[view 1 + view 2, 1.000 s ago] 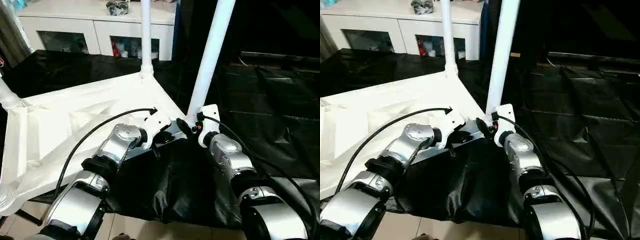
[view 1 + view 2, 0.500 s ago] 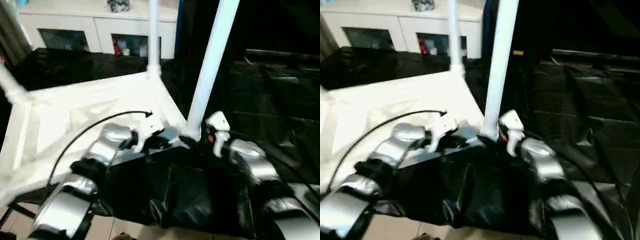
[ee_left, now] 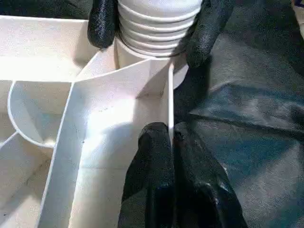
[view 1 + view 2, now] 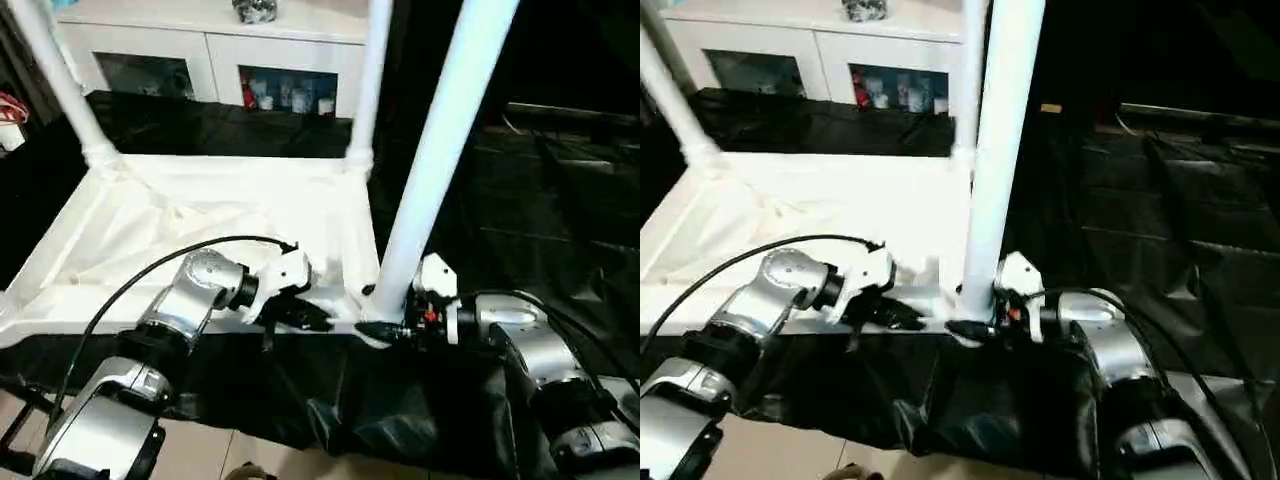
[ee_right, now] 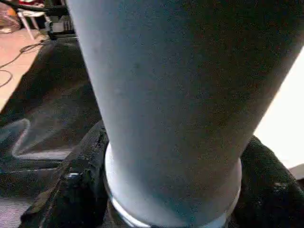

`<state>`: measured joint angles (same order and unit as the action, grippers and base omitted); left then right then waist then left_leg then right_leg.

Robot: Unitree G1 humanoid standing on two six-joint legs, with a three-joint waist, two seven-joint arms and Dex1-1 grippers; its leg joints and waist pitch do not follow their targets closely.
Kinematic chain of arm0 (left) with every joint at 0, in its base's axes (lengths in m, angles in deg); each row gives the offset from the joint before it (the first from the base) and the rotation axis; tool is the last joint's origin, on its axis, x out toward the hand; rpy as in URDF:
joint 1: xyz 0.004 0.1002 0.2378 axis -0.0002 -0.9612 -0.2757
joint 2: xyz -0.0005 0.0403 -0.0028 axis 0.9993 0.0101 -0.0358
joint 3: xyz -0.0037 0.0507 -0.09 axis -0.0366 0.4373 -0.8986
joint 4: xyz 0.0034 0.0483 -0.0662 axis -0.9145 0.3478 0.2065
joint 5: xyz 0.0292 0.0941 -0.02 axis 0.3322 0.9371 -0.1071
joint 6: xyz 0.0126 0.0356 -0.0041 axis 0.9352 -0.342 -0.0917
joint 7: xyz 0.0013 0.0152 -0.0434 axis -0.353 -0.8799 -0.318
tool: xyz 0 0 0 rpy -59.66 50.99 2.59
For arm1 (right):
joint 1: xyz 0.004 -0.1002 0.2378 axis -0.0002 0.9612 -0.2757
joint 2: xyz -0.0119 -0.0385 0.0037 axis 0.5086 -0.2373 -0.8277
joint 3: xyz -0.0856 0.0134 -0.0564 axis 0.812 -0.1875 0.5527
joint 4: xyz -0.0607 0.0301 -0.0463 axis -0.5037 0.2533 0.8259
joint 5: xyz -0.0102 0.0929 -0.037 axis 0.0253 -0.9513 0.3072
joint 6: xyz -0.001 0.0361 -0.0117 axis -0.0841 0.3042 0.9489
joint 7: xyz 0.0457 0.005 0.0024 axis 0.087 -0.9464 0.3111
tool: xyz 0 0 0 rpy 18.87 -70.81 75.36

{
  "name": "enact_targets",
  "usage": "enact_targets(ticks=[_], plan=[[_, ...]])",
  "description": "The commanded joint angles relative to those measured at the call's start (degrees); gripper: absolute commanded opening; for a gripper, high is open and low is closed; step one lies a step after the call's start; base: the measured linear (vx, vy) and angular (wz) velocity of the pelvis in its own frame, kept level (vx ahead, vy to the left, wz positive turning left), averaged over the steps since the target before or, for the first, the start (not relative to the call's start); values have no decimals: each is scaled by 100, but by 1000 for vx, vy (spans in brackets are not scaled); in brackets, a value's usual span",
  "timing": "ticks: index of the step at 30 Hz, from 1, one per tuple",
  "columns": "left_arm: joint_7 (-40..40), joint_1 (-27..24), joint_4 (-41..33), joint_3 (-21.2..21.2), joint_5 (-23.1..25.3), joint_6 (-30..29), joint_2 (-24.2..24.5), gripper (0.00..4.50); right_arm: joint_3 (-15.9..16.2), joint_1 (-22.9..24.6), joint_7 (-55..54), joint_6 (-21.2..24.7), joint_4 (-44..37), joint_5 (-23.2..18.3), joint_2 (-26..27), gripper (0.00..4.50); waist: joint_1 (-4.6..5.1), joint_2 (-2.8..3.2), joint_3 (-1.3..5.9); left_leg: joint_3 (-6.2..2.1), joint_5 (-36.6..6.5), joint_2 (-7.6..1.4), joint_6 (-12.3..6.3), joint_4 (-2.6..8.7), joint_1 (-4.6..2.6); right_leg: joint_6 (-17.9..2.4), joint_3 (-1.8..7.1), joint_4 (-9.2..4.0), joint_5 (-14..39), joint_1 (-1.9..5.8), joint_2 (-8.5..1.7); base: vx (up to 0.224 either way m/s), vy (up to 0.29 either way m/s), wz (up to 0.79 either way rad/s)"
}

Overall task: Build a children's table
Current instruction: Rotate leg to tighten

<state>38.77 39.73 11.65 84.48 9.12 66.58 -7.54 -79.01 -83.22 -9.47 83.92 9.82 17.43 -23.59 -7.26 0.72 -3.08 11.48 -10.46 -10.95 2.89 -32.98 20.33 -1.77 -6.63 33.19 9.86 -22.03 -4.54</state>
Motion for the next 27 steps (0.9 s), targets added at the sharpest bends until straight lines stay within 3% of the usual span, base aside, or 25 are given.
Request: enact_targets(ticks=[1, 10, 11, 12, 14, 15, 18, 20, 24, 27], plan=[[76, 3, -159, 71, -89, 52, -41, 0, 293, 125, 288, 114, -176, -18, 25, 285, 7, -37, 376, -148, -1103, -352, -397, 362, -63, -1088, 378, -374, 1549, 236, -538, 0, 0, 0], [-371, 42, -77, -10, -46, -93, -208, 0, 169, 172, -79, 447, -126, -87, 268, 279, -29, -38, 362, -156, -1231, -350, -278, 375, -84, -976, 376, -414, 1887, 225, -549, 0, 0, 0], [-1002, 171, 128, -131, 53, -227, -426, 0, -24, 24, -916, 518, 213, 33, 573, 279, -21, -41, 357, -157, -1237, -354, -249, 379, -88, -966, 384, -419, 1924, 215, -551, 0, 0, 0], [-1152, 203, 173, -158, 76, -262, -478, 0, -76, -18, -1150, 519, 307, 66, 656, 279, 9, -31, 329, -163, -1396, -330, -141, 388, -110, -953, 376, -457, 2183, 188, -558, 0, 0, 0], [-1584, 292, 298, -205, 163, -370, -611, 0, -235, -191, -1869, 581, 657, 155, 878, 279, 60, -50, 329, -198, -1531, -313, -31, 397, -128, -758, 354, -521, 2710, 212, -584, -25, 0, -2], [-1797, 339, 360, -228, 195, -426, -694, 0, -315, -278, -2166, 539, 832, 162, 995, 278, 83, -44, 324, -200, -1549, -314, -35, 400, -127, -748, 353, -533, 2732, 206, -581, 0, 0, 0], [-2680, 523, 581, -341, 293, -637, -1026, 0, -551, -628, -3342, 404, 1492, 255, 1401, 278, 194, -40, 339, -226, -1659, -313, 53, 409, -131, -773, 339, -531, 2622, 202, -565, 0, 0, 0], [-3129, 601, 668, -404, 329, -733, -1184, 0, -611, -785, -3939, 294, 1757, 373, 1551, 278, 251, -44, 326, -201, -1652, -290, -3, 392, -119, -811, 358, -533, 2548, 186, -557, 0, 0, 0], [-3478, 644, 756, -409, 411, -696, -1428, 0, -780, -1027, -4524, 45, 2153, 436, 1825, 278, 232, -46, 354, -187, -1464, -293, -116, 381, -98, -858, 373, -504, 2253, 206, -554, 0, 0, 0], [-3245, 574, 687, -321, 417, -677, -1433, 0, -996, -1065, -4353, 51, 2190, 217, 1916, 347, 226, -14, 359, -183, -1368, -298, -193, 387, -73, -967, 381, -450, 1864, 230, -539, 0, 0, 0]])
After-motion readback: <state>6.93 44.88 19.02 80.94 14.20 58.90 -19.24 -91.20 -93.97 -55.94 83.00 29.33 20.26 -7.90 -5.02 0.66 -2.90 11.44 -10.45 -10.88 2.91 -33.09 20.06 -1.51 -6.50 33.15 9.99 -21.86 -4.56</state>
